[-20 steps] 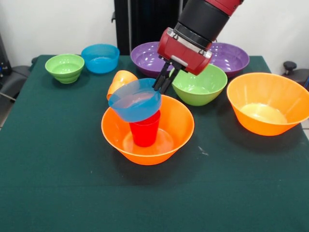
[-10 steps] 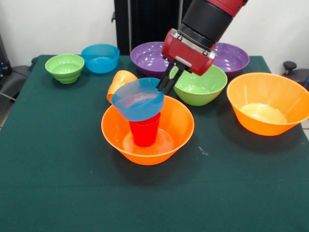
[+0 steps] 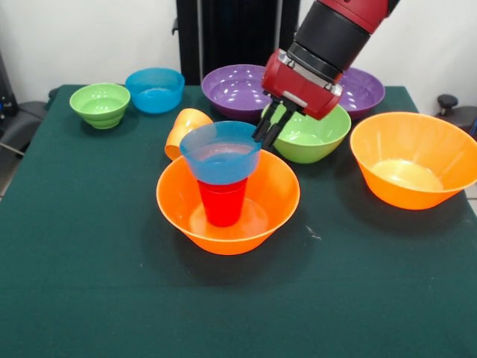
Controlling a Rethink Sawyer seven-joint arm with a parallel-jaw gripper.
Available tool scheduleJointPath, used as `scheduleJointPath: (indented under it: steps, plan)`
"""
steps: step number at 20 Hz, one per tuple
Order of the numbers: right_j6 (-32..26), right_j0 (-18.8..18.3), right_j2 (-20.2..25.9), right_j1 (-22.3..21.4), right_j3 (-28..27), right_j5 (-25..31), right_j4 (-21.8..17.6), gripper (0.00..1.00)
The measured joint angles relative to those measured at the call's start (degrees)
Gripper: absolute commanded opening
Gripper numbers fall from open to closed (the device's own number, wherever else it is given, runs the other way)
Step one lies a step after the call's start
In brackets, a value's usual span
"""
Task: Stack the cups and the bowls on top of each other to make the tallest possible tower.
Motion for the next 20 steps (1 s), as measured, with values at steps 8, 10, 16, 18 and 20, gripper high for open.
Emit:
scheduleJointPath:
  steps: [8, 10, 16, 18, 20]
  plan:
    - [0.0, 1.2, -2.0, 1.4, 0.0, 0.0, 0.0, 0.0]
    - [0.0, 1.4, -2.3, 1.6, 0.0, 0.0, 0.0, 0.0]
    - [0.0, 1.8, -3.1, 1.5, 0.1, 0.0, 0.0, 0.0]
    - [0.0, 1.8, -3.2, 1.5, 0.1, 0.0, 0.0, 0.0]
    - [0.0, 1.8, -3.2, 1.5, 0.1, 0.0, 0.0, 0.0]
